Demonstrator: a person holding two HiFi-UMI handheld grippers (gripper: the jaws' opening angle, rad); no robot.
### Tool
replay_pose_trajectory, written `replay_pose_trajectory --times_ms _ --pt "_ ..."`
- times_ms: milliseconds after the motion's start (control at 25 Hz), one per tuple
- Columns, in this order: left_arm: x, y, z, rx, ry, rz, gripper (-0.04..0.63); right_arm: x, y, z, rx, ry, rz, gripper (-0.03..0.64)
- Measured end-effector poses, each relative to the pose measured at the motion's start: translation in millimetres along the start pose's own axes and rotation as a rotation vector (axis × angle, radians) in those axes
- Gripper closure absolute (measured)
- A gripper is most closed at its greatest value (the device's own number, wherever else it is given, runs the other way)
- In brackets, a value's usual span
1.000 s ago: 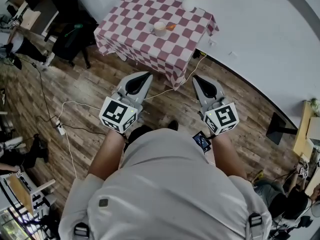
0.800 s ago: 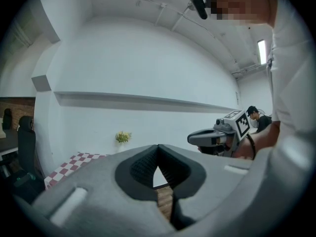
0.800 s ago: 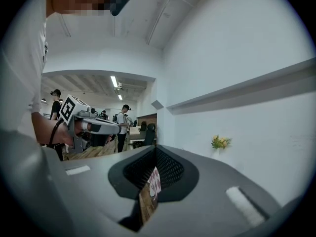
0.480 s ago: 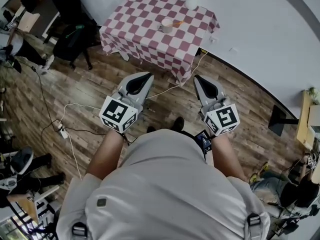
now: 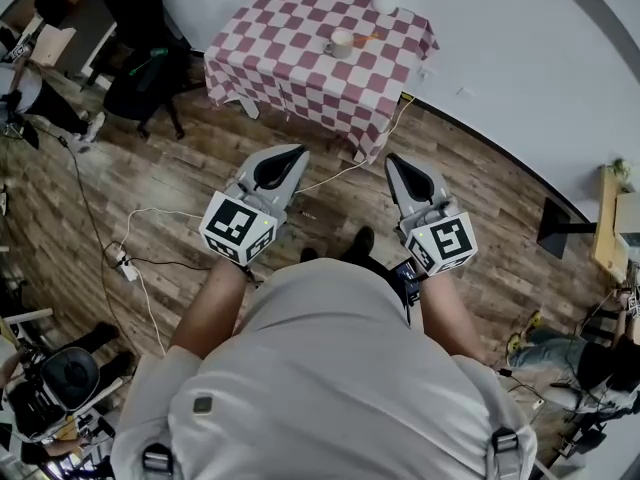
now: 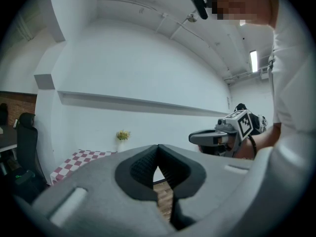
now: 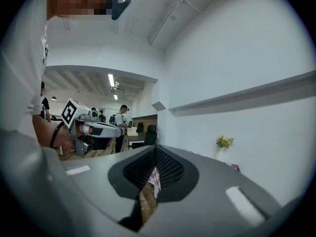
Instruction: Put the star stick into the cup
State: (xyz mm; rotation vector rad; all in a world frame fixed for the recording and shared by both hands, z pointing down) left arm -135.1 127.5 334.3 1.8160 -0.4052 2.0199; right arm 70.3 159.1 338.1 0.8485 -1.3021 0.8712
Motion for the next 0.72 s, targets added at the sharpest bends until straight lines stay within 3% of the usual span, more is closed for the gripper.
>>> replay_pose_trajectory --times_ms 720 --pt "5 2 -24 0.017 -0.006 -0.012 0.591 -2 28 -3 0.013 0.003 0.005 0.607"
Point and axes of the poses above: the fingertips, and each gripper's own axes: z forward along the fingers, y to its left, x out of its underside, the point moved 6 cm from there along -z, backward along the fingers, and after that the axes turned 8 degrees about x, right-handed, at the moved point
